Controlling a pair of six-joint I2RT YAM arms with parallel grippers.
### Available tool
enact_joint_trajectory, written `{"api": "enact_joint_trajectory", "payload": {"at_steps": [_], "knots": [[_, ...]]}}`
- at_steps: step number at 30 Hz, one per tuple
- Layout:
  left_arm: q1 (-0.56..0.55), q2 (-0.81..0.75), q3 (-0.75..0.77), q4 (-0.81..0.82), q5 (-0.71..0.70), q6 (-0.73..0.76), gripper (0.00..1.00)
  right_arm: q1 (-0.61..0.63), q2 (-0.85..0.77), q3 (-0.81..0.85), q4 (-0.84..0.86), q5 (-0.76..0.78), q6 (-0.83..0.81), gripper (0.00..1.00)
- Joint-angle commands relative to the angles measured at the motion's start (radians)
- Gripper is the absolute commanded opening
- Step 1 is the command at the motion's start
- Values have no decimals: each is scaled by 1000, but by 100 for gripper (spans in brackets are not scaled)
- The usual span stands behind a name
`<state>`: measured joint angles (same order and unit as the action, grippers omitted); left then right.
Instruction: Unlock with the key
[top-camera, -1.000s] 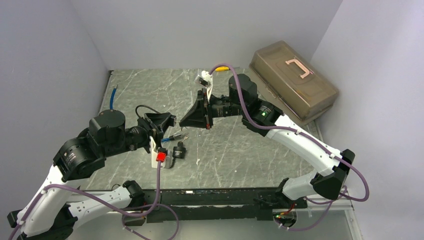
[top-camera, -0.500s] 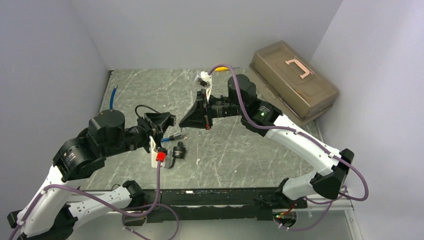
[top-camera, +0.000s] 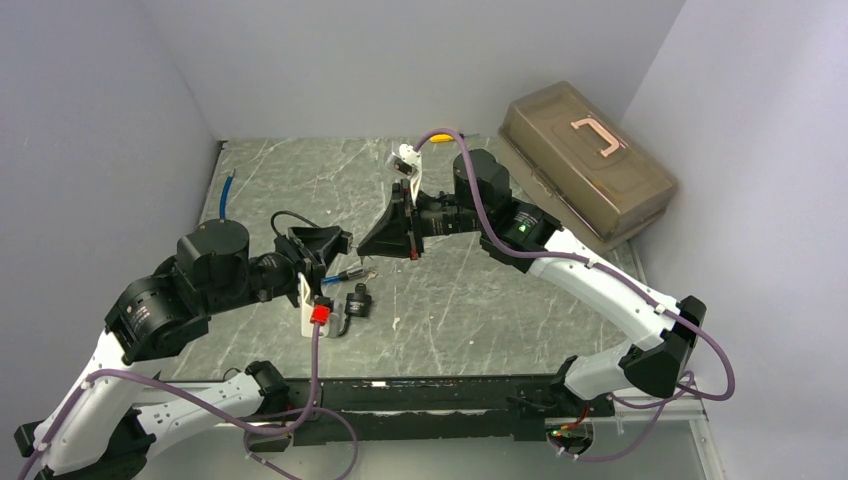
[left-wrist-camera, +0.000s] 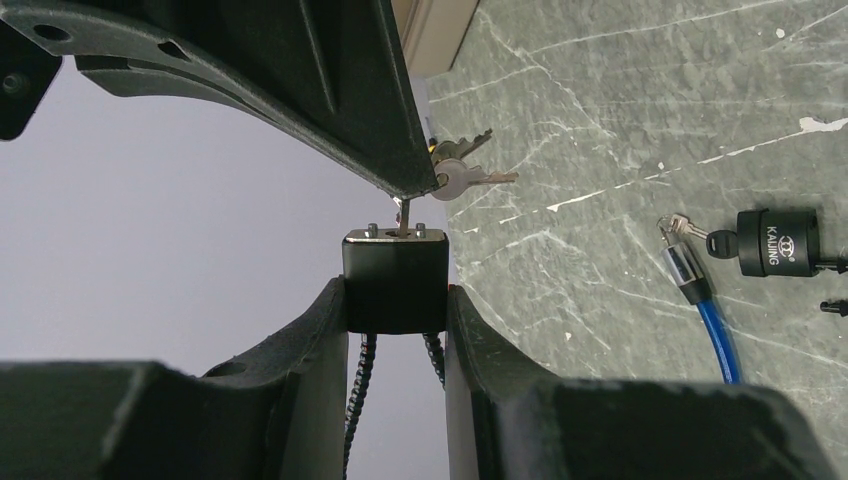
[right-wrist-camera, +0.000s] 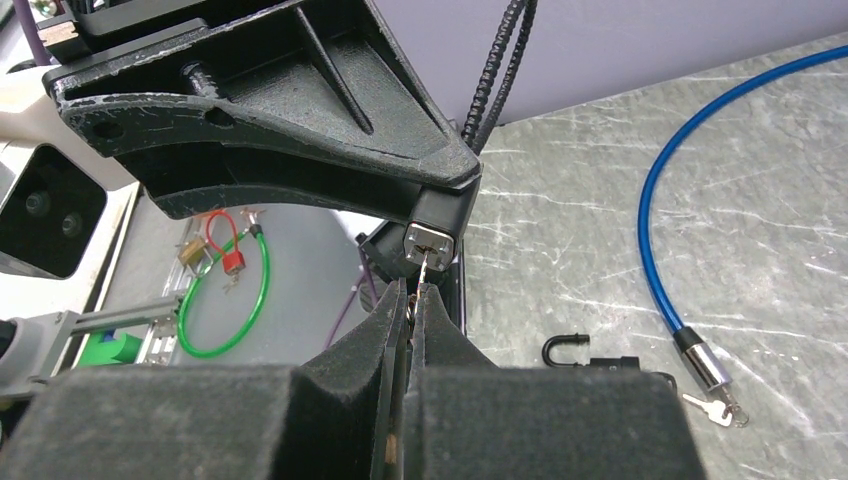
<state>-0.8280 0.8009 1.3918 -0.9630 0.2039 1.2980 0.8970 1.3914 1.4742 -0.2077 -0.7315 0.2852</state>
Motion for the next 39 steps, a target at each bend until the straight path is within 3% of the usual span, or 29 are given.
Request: {"api": "enact_joint_trajectory", "payload": {"at_steps": [1, 39], "knots": [[2, -4, 45, 21, 45, -2, 0, -6, -4, 15, 66, 6, 7, 0], [-109, 43, 49, -12, 11, 64, 0, 26, 37, 4, 56, 33, -28, 0]]}}
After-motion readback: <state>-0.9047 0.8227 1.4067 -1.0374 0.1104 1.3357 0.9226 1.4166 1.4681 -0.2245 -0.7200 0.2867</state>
